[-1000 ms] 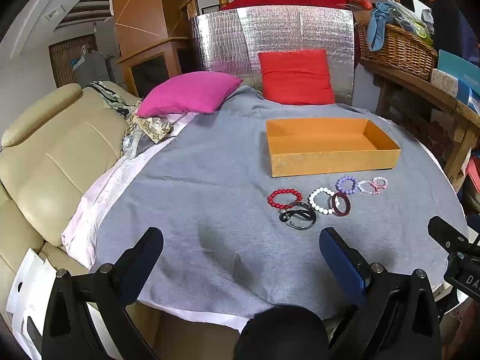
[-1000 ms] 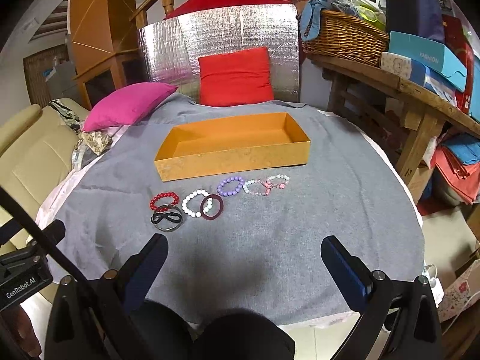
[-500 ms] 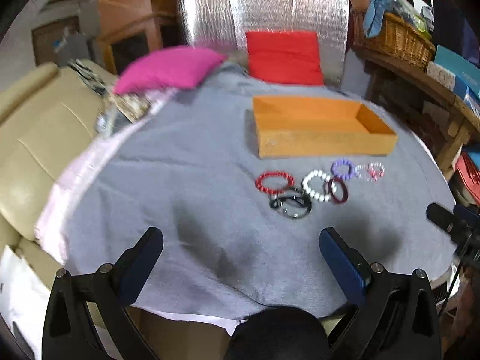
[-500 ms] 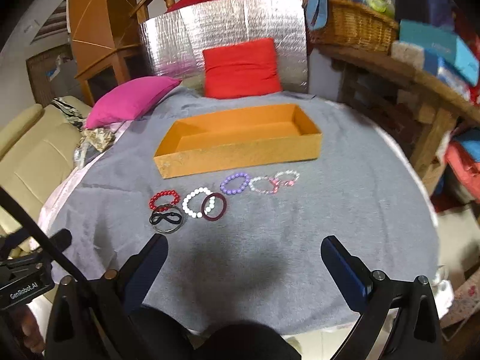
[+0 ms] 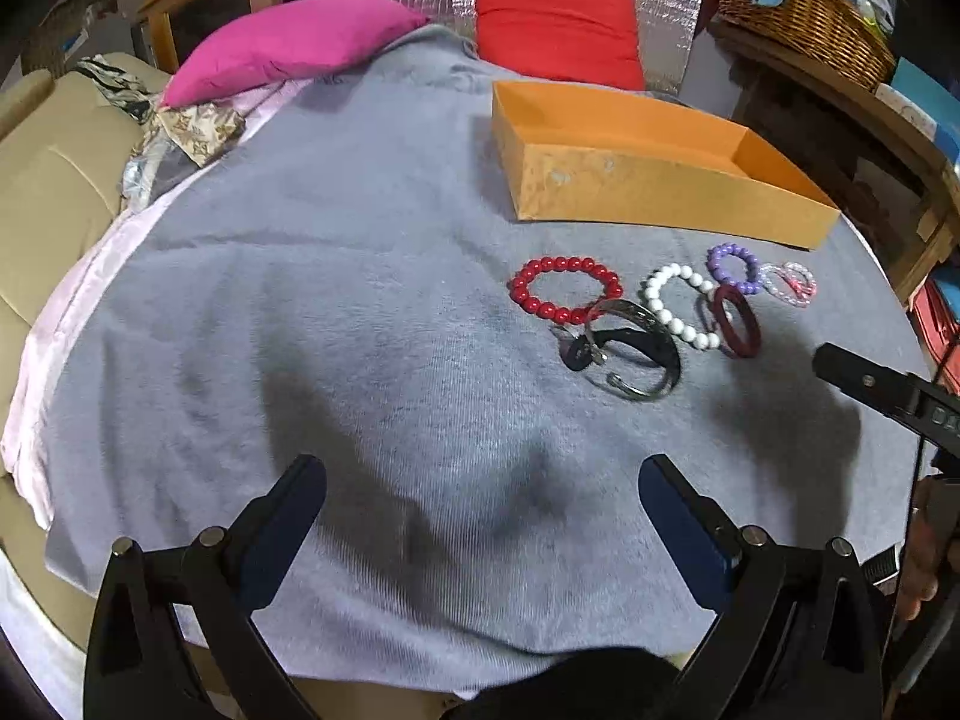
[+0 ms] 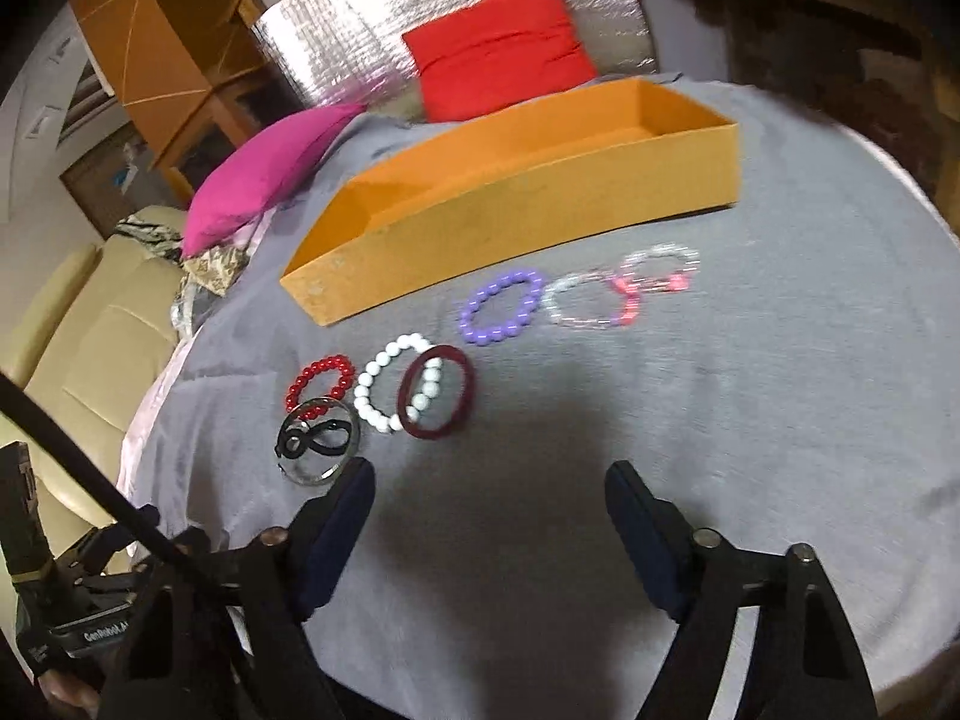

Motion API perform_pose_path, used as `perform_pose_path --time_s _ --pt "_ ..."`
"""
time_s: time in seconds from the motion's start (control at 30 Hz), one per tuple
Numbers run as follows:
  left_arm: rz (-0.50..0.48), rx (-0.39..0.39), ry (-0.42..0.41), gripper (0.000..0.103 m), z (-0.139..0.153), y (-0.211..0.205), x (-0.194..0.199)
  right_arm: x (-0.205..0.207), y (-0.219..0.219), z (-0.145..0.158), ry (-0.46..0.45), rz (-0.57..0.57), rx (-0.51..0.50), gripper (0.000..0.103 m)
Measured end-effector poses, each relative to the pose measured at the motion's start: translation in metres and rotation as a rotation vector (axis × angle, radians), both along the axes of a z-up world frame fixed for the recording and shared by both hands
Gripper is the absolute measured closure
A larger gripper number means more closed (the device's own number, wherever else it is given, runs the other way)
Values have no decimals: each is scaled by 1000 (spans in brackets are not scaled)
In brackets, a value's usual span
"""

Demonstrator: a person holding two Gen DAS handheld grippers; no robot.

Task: Organize jewelry
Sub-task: 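Grasp the black cord bracelet with the left tool while the right tool grasps the dark maroon ring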

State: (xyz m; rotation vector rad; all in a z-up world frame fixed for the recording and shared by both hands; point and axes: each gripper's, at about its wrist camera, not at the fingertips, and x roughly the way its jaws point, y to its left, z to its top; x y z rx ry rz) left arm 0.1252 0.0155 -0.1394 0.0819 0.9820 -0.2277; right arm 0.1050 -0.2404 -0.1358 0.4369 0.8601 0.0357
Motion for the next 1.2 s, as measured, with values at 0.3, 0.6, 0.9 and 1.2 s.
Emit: perform_pose_path --time_s 0.3,0.6,0.9,1.2 --pt "-36 -39 17 20 -8 -6 31 53 9 -20 59 -22 -33 52" --pt "-119 -74 39 23 -5 -29 56 77 13 -26 99 9 -139 84" --pt "-183 -73 147 80 -21 -42 74 76 8 -26 82 47 -104 88" --pt "-220 -100 47 97 9 -33 55 57 10 -14 50 75 -39 88"
